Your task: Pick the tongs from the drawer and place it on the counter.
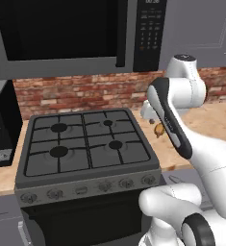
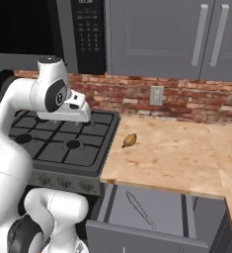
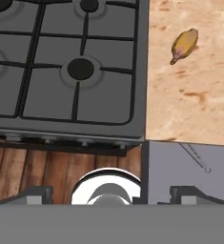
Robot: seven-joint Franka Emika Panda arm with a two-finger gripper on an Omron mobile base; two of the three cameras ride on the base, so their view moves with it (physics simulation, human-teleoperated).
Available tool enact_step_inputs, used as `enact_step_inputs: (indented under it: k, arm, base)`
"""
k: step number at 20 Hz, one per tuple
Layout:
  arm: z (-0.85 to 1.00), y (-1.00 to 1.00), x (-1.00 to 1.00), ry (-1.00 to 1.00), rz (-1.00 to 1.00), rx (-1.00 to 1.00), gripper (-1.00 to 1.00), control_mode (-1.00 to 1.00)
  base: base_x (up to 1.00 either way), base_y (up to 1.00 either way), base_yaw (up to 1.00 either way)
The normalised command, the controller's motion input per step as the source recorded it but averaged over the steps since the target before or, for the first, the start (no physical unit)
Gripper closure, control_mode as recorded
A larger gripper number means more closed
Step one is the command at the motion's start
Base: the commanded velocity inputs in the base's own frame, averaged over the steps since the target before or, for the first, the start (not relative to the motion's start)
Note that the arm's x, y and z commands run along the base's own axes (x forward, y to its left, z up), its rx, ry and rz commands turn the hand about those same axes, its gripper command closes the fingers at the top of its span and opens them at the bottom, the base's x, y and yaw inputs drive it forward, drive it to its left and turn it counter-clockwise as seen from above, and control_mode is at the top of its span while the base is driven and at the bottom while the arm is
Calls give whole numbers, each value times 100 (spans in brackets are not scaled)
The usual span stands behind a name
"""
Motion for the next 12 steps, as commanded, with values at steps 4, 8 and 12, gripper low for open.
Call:
enact_step_inputs:
  k: [4, 8, 12]
  arm:
    - [0, -21, -73, 0, 0, 0, -100, -100]
    - [0, -24, -69, 0, 0, 0, -100, -100]
    - [0, -18, -50, 0, 0, 0, -100, -100]
  base:
    - [0, 0, 0]
    - [0, 0, 0]
    - [0, 0, 0]
